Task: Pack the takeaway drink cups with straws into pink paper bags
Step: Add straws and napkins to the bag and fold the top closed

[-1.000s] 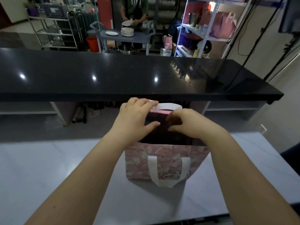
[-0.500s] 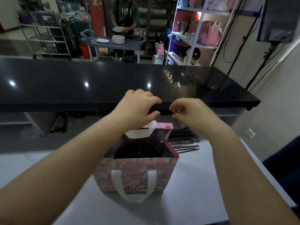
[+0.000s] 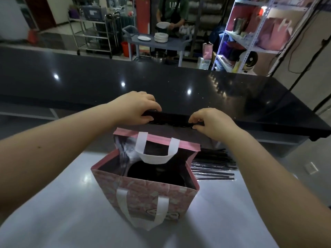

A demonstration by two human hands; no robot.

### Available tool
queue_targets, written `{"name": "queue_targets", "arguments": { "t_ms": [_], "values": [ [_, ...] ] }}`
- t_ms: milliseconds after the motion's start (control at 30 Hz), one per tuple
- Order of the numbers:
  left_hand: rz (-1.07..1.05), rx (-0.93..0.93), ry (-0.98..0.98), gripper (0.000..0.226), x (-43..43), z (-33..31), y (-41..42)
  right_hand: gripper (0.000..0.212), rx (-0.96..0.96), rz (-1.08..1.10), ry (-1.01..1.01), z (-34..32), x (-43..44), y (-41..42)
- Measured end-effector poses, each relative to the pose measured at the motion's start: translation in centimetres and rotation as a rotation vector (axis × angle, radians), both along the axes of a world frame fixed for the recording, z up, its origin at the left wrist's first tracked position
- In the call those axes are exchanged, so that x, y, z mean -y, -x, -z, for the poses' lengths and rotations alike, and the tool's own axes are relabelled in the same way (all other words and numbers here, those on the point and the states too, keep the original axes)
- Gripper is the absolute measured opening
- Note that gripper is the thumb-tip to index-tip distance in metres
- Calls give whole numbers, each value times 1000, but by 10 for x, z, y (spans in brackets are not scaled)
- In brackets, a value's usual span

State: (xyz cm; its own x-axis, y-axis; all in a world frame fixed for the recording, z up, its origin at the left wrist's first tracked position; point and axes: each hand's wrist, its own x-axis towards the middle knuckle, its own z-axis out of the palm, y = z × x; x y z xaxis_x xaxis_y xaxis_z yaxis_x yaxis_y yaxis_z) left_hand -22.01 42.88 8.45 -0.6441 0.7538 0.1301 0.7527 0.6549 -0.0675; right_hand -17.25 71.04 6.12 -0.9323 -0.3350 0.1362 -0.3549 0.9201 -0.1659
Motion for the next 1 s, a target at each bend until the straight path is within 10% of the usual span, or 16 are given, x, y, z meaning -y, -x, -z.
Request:
{"name": "queue_targets", "arguments": {
  "t_ms": [400, 1000],
  "values": [
    [7, -52, -143, 25, 104, 45, 10, 19, -7, -284, 16, 61, 7, 37],
    [-44, 374, -109, 35, 30, 207, 86, 24, 379, -7, 224, 168, 19, 90]
  ]
}}
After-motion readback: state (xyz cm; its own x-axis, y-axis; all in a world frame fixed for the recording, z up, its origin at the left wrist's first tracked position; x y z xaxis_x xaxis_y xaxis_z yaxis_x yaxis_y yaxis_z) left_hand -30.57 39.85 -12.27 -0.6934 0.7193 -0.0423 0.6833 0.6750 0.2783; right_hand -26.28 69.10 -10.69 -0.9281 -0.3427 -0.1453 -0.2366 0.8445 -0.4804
